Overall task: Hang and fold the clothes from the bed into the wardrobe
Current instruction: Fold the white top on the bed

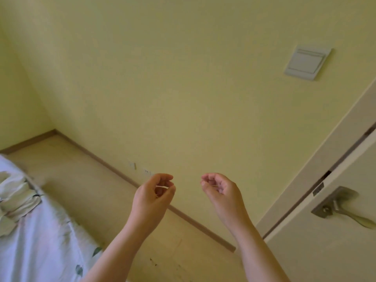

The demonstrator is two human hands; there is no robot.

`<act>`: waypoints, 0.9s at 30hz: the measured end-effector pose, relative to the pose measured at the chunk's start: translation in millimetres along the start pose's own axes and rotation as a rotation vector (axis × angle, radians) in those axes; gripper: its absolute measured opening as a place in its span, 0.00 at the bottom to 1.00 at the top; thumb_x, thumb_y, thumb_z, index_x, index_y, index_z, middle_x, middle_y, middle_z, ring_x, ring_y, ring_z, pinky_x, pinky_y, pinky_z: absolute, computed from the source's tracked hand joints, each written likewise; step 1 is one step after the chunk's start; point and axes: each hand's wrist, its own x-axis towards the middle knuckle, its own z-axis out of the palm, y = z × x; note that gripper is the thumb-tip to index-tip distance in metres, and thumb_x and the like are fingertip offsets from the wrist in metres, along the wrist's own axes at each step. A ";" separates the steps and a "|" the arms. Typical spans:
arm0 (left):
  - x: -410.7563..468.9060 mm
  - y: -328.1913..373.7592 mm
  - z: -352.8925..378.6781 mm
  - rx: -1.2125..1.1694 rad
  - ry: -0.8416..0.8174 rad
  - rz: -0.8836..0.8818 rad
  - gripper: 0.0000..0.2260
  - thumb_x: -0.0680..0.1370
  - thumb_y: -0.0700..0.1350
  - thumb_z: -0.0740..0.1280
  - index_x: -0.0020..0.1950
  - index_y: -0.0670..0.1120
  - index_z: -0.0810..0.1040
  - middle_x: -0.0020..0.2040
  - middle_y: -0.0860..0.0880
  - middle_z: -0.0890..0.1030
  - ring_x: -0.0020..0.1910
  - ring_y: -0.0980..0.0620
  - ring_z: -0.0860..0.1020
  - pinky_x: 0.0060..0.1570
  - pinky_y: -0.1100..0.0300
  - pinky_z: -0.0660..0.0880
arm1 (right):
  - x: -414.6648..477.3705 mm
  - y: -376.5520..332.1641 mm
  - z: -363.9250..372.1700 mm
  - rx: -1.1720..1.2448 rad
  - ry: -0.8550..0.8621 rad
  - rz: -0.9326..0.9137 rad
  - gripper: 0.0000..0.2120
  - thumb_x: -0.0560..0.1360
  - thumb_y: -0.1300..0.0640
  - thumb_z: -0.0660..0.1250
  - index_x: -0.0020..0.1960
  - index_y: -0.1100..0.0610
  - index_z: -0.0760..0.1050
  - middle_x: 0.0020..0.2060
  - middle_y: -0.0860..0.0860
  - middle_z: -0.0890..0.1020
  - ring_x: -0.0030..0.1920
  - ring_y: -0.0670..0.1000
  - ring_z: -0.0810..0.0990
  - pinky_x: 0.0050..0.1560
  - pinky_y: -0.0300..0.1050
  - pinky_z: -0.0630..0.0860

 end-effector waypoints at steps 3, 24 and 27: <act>39.7 0.2 15.0 -0.001 0.038 -0.019 0.09 0.75 0.42 0.70 0.52 0.55 0.79 0.43 0.57 0.82 0.38 0.61 0.79 0.37 0.72 0.74 | 43.7 4.8 -1.7 0.008 -0.027 0.000 0.04 0.78 0.58 0.68 0.51 0.50 0.79 0.47 0.43 0.83 0.46 0.40 0.80 0.46 0.28 0.72; 289.2 -25.7 -22.1 -0.058 0.380 -0.111 0.09 0.76 0.40 0.70 0.53 0.52 0.80 0.44 0.52 0.82 0.36 0.62 0.78 0.34 0.72 0.72 | 333.0 -18.5 110.9 0.005 -0.334 -0.093 0.06 0.78 0.56 0.68 0.53 0.51 0.80 0.47 0.42 0.83 0.46 0.36 0.80 0.45 0.26 0.73; 318.4 -31.5 -35.2 -0.057 0.457 -0.121 0.09 0.76 0.40 0.70 0.54 0.50 0.79 0.44 0.51 0.82 0.35 0.63 0.77 0.33 0.72 0.72 | 370.7 -23.4 138.6 0.015 -0.427 -0.137 0.06 0.78 0.56 0.68 0.54 0.52 0.80 0.47 0.43 0.83 0.46 0.37 0.80 0.46 0.27 0.75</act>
